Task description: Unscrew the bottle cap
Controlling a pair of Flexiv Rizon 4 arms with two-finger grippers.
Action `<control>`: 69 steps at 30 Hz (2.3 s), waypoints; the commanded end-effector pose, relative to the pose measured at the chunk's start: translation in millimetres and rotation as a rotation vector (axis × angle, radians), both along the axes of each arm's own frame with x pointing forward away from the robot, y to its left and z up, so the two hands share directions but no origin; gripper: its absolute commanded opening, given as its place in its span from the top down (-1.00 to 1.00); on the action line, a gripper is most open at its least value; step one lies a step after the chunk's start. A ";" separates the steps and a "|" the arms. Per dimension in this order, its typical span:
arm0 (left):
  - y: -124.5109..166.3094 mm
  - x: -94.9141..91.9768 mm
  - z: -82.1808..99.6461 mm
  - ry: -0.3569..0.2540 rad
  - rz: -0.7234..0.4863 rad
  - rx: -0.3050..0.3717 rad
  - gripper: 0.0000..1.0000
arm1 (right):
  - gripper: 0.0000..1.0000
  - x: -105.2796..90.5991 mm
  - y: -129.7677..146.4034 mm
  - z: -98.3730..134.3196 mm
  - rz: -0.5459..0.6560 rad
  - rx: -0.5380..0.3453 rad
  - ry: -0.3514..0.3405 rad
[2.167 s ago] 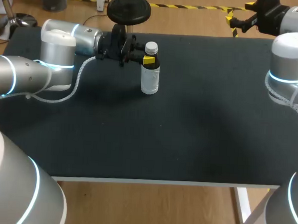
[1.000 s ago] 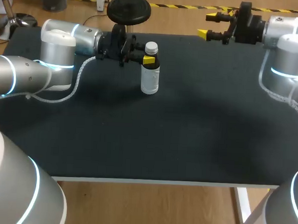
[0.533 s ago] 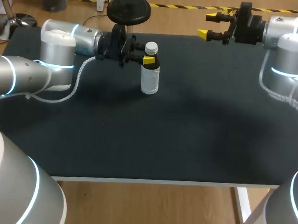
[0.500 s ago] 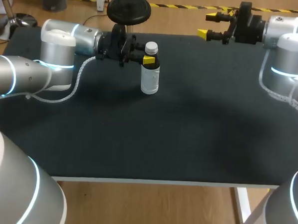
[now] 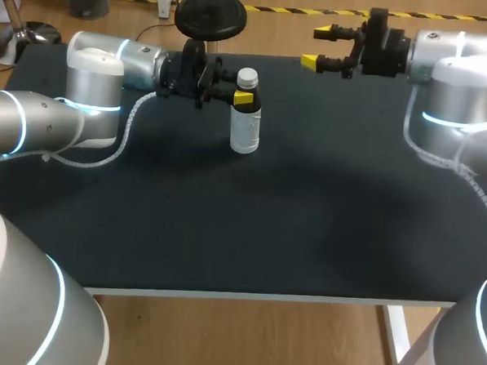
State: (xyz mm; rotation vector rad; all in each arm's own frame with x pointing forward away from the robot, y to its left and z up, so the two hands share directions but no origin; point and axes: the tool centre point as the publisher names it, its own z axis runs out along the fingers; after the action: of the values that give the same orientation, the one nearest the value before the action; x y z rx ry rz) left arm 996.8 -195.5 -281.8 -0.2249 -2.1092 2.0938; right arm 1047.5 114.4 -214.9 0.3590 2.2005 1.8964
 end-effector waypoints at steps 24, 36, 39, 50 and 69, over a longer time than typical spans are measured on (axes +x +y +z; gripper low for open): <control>-0.1 0.5 0.3 0.000 -0.002 0.001 1.00 | -1.00 -32.3 75.5 -8.4 -0.171 0.043 0.011; -0.1 0.5 0.3 0.000 -0.002 0.001 1.00 | -1.00 -44.4 96.5 -14.7 -0.209 0.084 0.001; -0.1 0.5 0.3 0.000 -0.002 0.001 1.00 | -1.00 -45.2 101.4 -16.1 -0.209 0.083 -0.001; -0.1 0.5 0.3 0.000 -0.002 0.001 1.00 | -1.00 -46.5 112.3 -20.4 -0.210 0.065 -0.008; -0.1 0.5 0.3 0.000 -0.002 0.001 1.00 | -1.00 -40.8 117.3 -33.4 -0.223 0.064 0.024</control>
State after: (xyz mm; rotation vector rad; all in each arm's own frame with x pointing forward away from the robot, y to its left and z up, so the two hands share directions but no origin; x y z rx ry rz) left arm 996.9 -195.5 -281.8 -0.2248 -2.1093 2.0938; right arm 1005.5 226.7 -247.3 0.6009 2.0384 1.8596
